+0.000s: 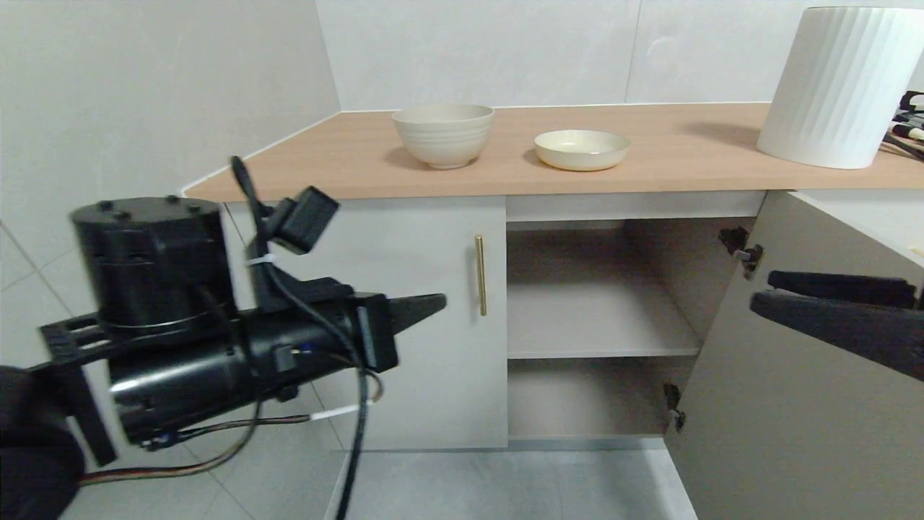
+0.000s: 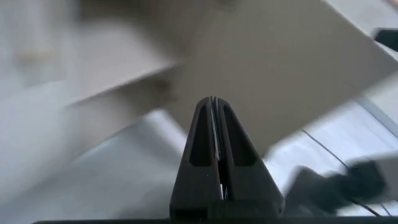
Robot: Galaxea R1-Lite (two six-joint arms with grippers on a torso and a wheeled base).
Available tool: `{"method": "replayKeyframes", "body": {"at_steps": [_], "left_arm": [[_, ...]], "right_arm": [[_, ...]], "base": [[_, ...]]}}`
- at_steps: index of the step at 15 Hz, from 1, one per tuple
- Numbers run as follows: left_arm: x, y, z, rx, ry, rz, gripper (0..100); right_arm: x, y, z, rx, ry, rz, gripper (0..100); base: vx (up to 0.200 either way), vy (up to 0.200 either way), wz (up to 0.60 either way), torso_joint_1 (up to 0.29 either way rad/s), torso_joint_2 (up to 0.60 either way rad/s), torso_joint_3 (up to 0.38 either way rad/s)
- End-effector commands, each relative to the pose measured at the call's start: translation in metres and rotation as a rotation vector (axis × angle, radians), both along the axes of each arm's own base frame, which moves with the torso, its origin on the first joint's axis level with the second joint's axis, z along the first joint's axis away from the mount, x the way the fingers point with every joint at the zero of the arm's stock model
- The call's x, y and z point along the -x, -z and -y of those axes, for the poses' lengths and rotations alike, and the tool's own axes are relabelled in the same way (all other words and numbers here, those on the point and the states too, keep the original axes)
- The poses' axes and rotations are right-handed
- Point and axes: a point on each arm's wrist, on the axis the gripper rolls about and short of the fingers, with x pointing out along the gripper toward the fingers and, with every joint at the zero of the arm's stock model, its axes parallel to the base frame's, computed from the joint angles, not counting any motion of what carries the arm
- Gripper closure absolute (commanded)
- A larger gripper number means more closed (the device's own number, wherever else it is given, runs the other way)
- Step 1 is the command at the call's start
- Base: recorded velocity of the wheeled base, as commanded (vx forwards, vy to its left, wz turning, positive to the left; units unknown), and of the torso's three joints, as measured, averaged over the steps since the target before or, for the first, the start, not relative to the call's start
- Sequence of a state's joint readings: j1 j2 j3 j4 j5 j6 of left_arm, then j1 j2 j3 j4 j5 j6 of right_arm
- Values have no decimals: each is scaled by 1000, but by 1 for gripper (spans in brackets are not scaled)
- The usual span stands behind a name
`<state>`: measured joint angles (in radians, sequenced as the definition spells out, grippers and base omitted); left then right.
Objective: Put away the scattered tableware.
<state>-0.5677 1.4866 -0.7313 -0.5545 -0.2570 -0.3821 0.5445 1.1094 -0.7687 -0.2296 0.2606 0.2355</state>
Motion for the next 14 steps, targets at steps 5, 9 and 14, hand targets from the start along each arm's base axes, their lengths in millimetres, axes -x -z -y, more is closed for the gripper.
{"method": "replayKeyframes", "body": {"at_steps": [5, 9, 14], "left_arm": [[48, -36, -74, -26, -189, 109, 0], [48, -48, -75, 5, -207, 143, 0], [57, -55, -78, 19, -206, 178, 0]], "right_arm": [[-54, 10, -31, 59, 28, -84, 0], [-43, -5, -16, 16, 63, -32, 0], [-38, -9, -13, 3, 63, -14, 0]], "base": [[0, 0, 0, 0, 0, 0], [0, 0, 0, 0, 0, 0], [0, 0, 0, 0, 0, 0]]}}
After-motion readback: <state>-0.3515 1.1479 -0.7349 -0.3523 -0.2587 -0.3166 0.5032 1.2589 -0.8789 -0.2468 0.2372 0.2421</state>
